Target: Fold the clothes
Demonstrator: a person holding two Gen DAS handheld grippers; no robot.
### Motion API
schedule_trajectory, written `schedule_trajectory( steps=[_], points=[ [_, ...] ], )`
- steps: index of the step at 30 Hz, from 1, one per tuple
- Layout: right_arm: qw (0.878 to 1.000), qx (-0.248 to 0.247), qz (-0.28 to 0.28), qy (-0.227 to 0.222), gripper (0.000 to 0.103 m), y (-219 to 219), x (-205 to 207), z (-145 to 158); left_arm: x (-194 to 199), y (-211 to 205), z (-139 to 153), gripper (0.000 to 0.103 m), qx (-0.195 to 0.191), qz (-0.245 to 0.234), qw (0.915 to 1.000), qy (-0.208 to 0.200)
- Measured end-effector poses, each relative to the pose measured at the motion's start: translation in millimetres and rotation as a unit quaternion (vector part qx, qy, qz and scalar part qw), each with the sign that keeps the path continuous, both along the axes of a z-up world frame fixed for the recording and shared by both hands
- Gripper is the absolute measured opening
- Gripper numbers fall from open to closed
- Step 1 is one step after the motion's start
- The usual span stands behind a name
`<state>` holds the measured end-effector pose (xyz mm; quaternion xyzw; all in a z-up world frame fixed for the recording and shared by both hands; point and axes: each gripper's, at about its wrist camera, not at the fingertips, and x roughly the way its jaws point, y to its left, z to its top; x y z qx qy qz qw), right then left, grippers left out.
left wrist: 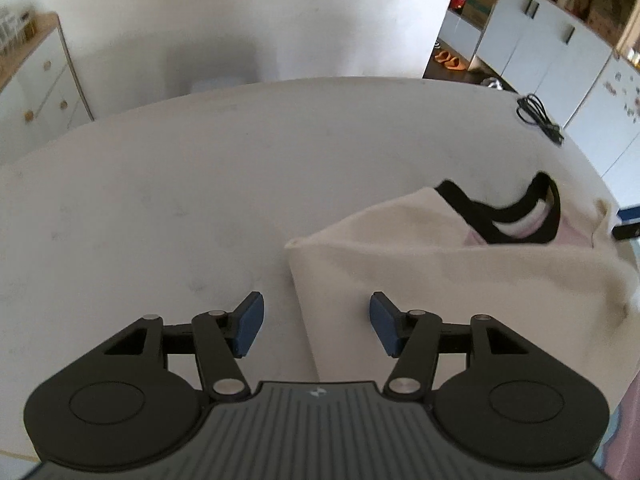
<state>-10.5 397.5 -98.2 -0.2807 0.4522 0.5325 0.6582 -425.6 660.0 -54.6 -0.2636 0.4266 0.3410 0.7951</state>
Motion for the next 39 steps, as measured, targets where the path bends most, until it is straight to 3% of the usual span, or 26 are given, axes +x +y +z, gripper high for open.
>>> schedule_trajectory(
  steps=[8,11,13,21,29,35,39],
  points=[
    [0.999,-0.031,-0.012,0.008,0.103,14.5,-3.1,-14.9,15.1,5.2,-0.4,0.056,-0.018,-0.007,0.9998,0.002],
    [0.999,-0.034,-0.021,0.008,0.103,17.5,-7.1,-16.7,20.2,1.4,2.4,0.021,-0.017,-0.013,0.9998,-0.004],
    [0.999,-0.028,-0.013,0.007,0.103,15.6,-13.5,-13.3,20.4,-5.3,7.1,0.012,-0.01,-0.018,0.9997,-0.01],
    [0.999,0.046,0.015,0.025,0.103,-20.3,-26.4,33.2,-7.9,-42.6,47.0,0.008,0.026,-0.044,0.9953,-0.083],
    [0.986,0.117,0.03,0.111,0.103,-107.6,-37.0,77.5,-63.9,-115.0,76.7,0.008,0.045,-0.116,0.9872,-0.1],
    [0.985,0.107,0.071,0.119,0.103,-174.8,-53.5,90.0,-101.3,-174.0,79.5,0.008,0.025,-0.176,0.9811,-0.077],
    [0.985,0.071,0.101,0.12,0.103,-214.5,-70.6,89.7,-113.9,-206.4,71.2,0.008,-0.014,-0.206,0.9771,-0.051]
  ],
)
